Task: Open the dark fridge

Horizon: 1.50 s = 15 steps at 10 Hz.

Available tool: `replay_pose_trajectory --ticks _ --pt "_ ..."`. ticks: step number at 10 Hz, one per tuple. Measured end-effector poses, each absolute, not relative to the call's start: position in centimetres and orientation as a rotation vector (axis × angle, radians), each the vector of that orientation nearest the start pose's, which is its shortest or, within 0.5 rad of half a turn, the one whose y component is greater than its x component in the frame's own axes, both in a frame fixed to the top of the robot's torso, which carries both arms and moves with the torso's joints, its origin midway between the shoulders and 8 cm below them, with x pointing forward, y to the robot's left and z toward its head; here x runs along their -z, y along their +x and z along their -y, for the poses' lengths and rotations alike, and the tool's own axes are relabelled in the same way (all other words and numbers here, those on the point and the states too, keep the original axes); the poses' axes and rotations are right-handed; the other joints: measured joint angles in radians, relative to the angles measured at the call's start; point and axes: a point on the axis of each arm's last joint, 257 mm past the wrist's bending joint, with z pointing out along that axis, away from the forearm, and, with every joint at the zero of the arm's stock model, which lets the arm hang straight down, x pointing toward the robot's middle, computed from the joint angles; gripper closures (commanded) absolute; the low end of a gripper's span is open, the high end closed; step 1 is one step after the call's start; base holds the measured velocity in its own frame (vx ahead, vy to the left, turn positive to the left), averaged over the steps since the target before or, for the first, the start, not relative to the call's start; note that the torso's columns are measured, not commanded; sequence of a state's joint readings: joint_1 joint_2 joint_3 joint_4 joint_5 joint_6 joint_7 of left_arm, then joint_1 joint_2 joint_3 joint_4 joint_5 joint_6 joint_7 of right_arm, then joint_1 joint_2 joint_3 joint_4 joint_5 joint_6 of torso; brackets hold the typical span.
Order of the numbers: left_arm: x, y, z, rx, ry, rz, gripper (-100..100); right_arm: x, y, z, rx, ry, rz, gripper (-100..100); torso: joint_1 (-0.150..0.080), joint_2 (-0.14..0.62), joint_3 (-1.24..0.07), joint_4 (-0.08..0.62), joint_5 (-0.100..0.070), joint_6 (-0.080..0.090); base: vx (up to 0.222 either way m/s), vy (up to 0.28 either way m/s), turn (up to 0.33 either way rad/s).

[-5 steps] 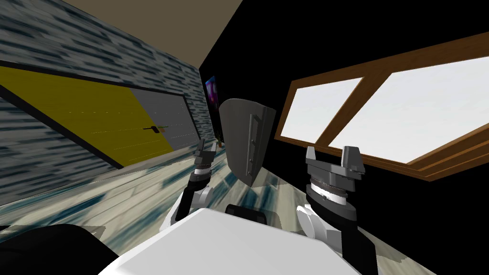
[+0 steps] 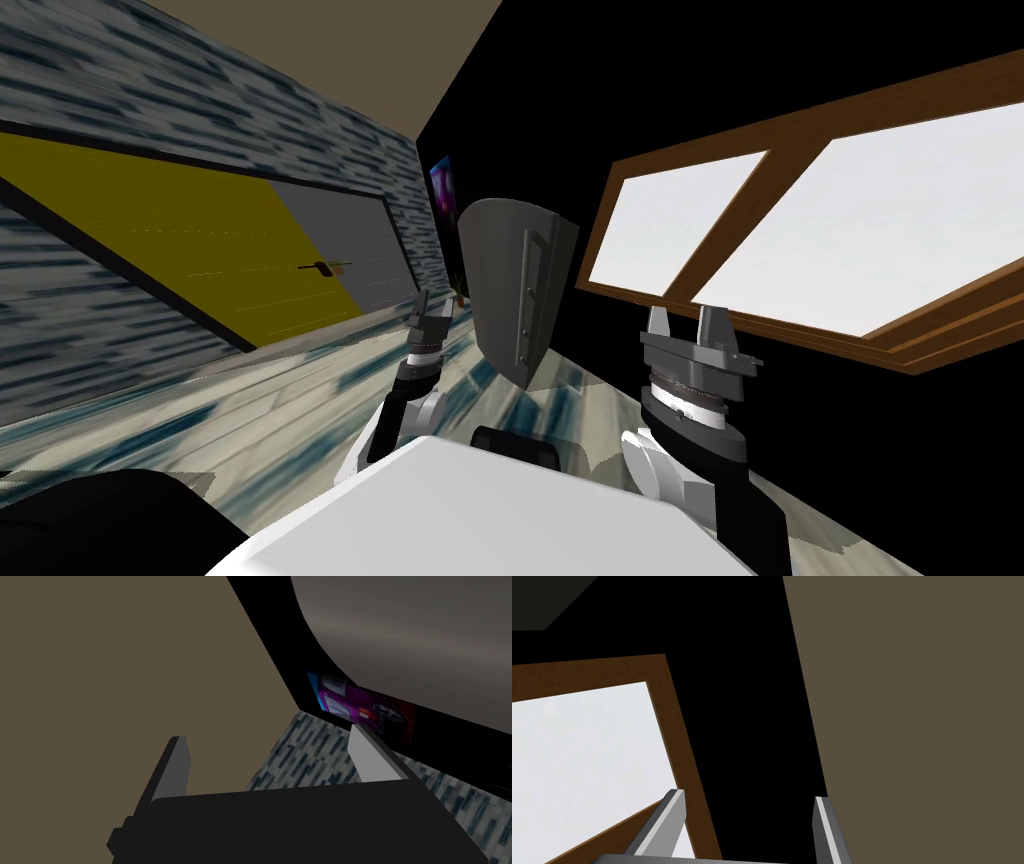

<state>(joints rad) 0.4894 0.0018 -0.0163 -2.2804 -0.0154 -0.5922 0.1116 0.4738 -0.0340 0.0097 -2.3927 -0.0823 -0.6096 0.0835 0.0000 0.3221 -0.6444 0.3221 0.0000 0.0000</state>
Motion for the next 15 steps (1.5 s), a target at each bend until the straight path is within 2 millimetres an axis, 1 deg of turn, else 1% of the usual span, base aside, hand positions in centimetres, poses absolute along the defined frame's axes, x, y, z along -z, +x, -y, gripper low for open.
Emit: replay_pose_trajectory --ticks 4,5,6,7,10,12,14,15 --pt "-4.4 32.9 -26.7 1.441 -0.603 -0.525 0 -9.8 29.7 27.1 -1.346 0.463 -0.432 0 0.0 0.296 -0.59 0.295 0.0 0.0 0.0 0.0 0.0" --pt "-4.4 32.9 -26.7 1.441 -0.603 -0.525 -100 -9.8 29.7 27.1 -1.346 0.463 -0.432 0 0.0 0.369 -0.738 0.369 0.0 0.0 0.013 -0.011 0.03" --pt "-4.5 33.2 -26.6 1.444 -0.595 -0.542 -100 -9.8 29.7 27.1 -1.346 0.463 -0.433 0 0.0 0.403 -0.807 0.402 0.0 0.0 0.015 -0.029 0.044" --pt "-4.3 33.6 -26.5 1.446 -0.589 -0.565 -100 -9.8 29.7 27.1 -1.346 0.463 -0.433 0 -0.001 0.412 -0.827 0.412 0.0 0.0 0.019 -0.052 0.051" --pt "-3.9 35.8 -26.5 1.449 -0.584 -0.628 -100 -9.8 29.7 27.1 -1.346 0.464 -0.433 0 -0.001 0.415 -0.832 0.416 0.0 0.0 0.033 -0.067 0.068" --pt "-3.7 37.9 -27.0 1.444 -0.603 -0.663 -100 -9.8 29.7 27.1 -1.346 0.464 -0.433 0 0.0 0.416 -0.831 0.416 0.0 0.0 0.021 -0.07 0.06" --pt "-3.7 39.3 -27.5 1.443 -0.618 -0.676 -100 -9.8 29.7 27.1 -1.346 0.464 -0.433 0 0.0 0.416 -0.831 0.416 0.0 0.0 0.036 -0.072 0.079" --pt "-3.6 40.3 -28.3 1.438 -0.635 -0.686 -100 -9.8 29.7 27.1 -1.346 0.464 -0.433 0 0.0 0.415 -0.832 0.416 0.0 0.0 0.035 -0.06 0.032"
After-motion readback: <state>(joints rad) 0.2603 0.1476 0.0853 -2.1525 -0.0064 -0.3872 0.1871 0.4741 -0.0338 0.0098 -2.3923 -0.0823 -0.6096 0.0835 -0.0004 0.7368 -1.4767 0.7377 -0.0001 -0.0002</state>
